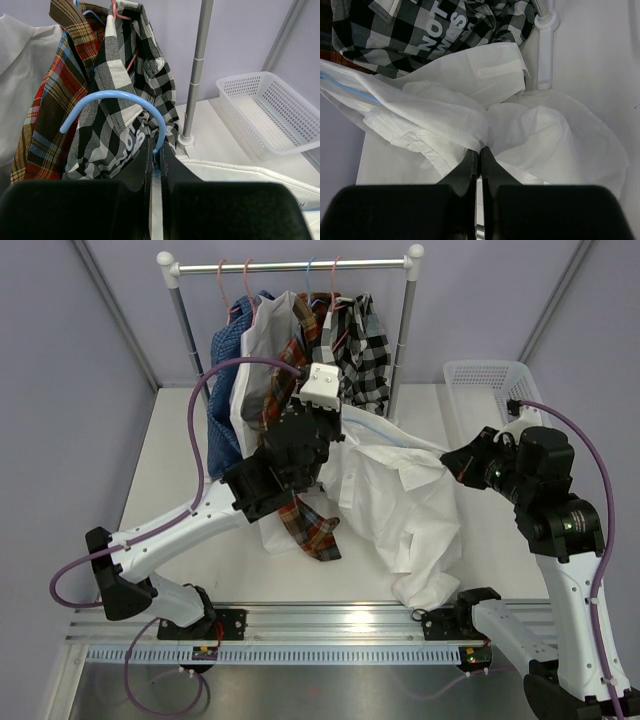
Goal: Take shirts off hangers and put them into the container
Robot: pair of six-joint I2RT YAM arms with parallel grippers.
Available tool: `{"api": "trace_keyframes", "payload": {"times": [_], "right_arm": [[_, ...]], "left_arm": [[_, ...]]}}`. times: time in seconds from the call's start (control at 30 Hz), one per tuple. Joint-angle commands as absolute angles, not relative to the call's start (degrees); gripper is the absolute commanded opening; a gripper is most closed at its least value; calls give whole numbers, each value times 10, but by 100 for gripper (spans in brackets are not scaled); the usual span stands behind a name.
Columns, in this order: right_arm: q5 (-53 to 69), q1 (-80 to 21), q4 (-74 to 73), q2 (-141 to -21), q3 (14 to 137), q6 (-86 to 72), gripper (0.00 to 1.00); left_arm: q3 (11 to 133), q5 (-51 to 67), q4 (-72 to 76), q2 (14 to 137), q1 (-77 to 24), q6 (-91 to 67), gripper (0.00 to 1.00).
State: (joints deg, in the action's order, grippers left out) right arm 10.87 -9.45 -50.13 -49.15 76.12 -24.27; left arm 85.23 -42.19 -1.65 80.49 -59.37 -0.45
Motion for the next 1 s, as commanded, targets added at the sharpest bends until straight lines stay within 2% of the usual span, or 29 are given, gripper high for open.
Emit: {"api": "trace_keyframes", "payload": {"times": [0.0,0.1,0.2,0.37,0.57,0.7,0.97], "right_arm": [[140,-91,-464,-486,765,-262,6],[145,-91,-456,-480,743,-261,6],[95,-91,-462,-468,699,-254,0],[35,-90,-476,-460,655,-229,0],[-20,-84,-504,-470,693,-194,0],[-40,-81,-512,-487,716,-175,0],[-54,-80,-512,-509,750,-168,0]], "left_arm": [[893,-491,33,820,-602,-15,0],[891,-516,57,824,-601,-11,0],[896,-522,64,817,-596,-7,0],[862,-476,70,779,-590,-8,0],[782,-370,58,707,-578,-13,0],[731,-343,52,665,-565,-33,0],[711,-294,61,621,-563,-6,0]]}}
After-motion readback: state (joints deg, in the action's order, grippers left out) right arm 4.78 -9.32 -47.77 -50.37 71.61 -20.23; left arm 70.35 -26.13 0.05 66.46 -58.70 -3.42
